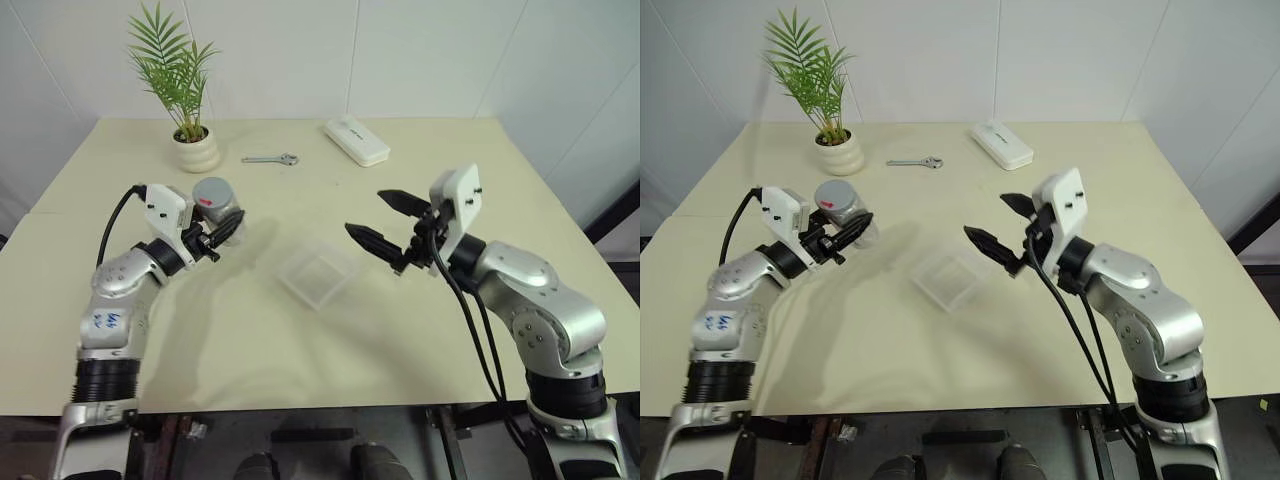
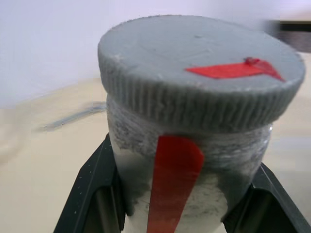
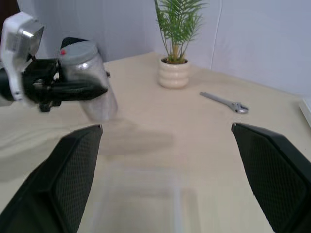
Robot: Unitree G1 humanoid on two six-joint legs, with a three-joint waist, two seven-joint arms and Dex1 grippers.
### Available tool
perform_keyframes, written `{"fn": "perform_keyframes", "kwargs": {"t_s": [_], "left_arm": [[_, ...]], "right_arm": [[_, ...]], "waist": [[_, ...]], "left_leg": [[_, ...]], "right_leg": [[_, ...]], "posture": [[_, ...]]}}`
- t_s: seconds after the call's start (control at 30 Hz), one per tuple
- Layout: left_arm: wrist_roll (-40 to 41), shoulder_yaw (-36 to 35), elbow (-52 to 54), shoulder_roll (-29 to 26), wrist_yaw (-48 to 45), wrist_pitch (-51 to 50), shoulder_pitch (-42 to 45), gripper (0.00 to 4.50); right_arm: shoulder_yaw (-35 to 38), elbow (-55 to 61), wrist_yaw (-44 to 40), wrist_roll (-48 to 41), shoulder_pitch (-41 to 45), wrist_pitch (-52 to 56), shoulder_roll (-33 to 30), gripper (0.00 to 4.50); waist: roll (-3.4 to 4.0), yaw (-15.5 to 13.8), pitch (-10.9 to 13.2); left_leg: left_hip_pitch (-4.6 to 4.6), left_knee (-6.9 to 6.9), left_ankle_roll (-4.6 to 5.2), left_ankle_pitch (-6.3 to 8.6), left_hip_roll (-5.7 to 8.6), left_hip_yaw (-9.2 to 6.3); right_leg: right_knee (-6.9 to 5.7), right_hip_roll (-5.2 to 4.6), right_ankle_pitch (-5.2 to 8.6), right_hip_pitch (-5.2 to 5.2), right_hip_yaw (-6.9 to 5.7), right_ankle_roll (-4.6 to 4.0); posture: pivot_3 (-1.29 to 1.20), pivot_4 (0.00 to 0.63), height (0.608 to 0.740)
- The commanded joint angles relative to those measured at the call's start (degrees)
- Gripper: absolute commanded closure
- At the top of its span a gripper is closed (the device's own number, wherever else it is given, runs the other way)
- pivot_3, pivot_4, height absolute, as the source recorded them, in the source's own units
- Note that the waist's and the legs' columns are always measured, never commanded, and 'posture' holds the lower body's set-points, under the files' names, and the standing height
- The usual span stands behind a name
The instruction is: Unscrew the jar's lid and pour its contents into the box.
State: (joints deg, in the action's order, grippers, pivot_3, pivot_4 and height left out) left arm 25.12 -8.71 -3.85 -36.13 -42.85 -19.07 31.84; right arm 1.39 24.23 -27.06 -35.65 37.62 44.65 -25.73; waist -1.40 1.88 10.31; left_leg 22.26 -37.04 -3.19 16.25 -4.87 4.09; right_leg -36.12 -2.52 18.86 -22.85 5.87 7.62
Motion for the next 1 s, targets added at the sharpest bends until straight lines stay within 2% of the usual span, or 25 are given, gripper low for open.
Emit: {"fn": "perform_keyframes", "kwargs": {"t_s": [0.03,0.1,0.17,0.33,0.73,0.83,0.97,1.0], "left_arm": [[4.50,5.00,4.01,-4.60,-12.43,-8.34,3.32,2.57],[8.33,7.02,5.27,-6.15,-16.15,-16.74,5.01,2.57],[6.22,8.85,4.66,-5.19,-16.49,-15.62,6.66,2.57],[5.49,9.79,4.19,-1.97,-16.46,-14.82,8.95,2.57],[3.70,9.76,3.68,-0.50,-17.67,-13.30,9.75,2.57],[3.37,9.66,3.56,-0.36,-17.59,-13.01,9.68,2.57],[3.39,9.45,3.37,0.32,-17.18,-12.97,10.42,2.57],[3.28,9.45,3.36,0.33,-17.22,-12.87,10.50,2.57]], "right_arm": [[-3.03,-0.53,1.78,-1.61,7.64,5.84,2.43,0.00],[-4.69,-2.33,2.47,-0.65,11.16,7.70,4.05,0.00],[-5.27,-3.52,2.33,-2.45,13.40,10.55,6.43,0.00],[-8.11,-4.87,2.65,-1.17,14.65,12.41,9.81,0.00],[-9.32,-5.27,1.98,0.57,13.69,11.80,11.55,0.00],[-7.49,-6.22,2.64,0.52,13.72,11.33,12.17,0.63],[-7.83,-6.73,1.61,1.09,13.11,10.53,11.98,1.92],[-7.63,-6.73,1.57,0.82,12.95,10.55,12.22,1.96]], "waist": [[0.04,0.11,0.03],[0.04,0.12,0.02],[0.05,0.16,0.03],[0.05,0.14,0.03],[0.05,1.49,0.03],[0.05,1.53,0.03],[0.05,1.48,0.03],[0.05,1.49,0.03]], "left_leg": [[0.07,0.00,0.02,0.01,0.00,0.00],[0.36,-0.04,-0.03,-0.02,0.00,0.04],[0.78,-0.13,-0.05,-0.06,-0.01,0.02],[0.99,-0.15,-0.14,-0.12,-0.04,0.01],[1.01,-0.20,-0.07,-0.14,-0.04,0.01],[1.01,-0.19,-0.03,-0.17,-0.04,0.01],[1.01,-0.20,0.00,-0.20,-0.03,0.01],[1.01,-0.20,0.00,-0.20,-0.03,0.01]], "right_leg": [[0.00,0.00,0.00,-0.09,0.00,-0.01],[-0.15,-0.01,0.00,-0.48,0.02,-0.01],[-0.44,0.01,0.03,-0.94,0.02,-0.04],[-0.65,0.03,0.05,-1.13,0.00,-0.07],[-0.68,0.03,0.06,-1.24,0.01,-0.07],[-0.76,0.03,0.06,-1.29,0.02,-0.08],[-0.82,0.03,0.06,-1.32,0.03,-0.08],[-0.82,0.03,0.05,-1.32,0.03,-0.08]], "posture": [[0.00,0.150,0.740],[0.00,0.150,0.740],[0.00,0.150,0.740],[0.00,0.150,0.740],[0.00,0.150,0.740],[0.00,0.150,0.740],[0.00,0.150,0.740],[0.00,0.150,0.740]]}}
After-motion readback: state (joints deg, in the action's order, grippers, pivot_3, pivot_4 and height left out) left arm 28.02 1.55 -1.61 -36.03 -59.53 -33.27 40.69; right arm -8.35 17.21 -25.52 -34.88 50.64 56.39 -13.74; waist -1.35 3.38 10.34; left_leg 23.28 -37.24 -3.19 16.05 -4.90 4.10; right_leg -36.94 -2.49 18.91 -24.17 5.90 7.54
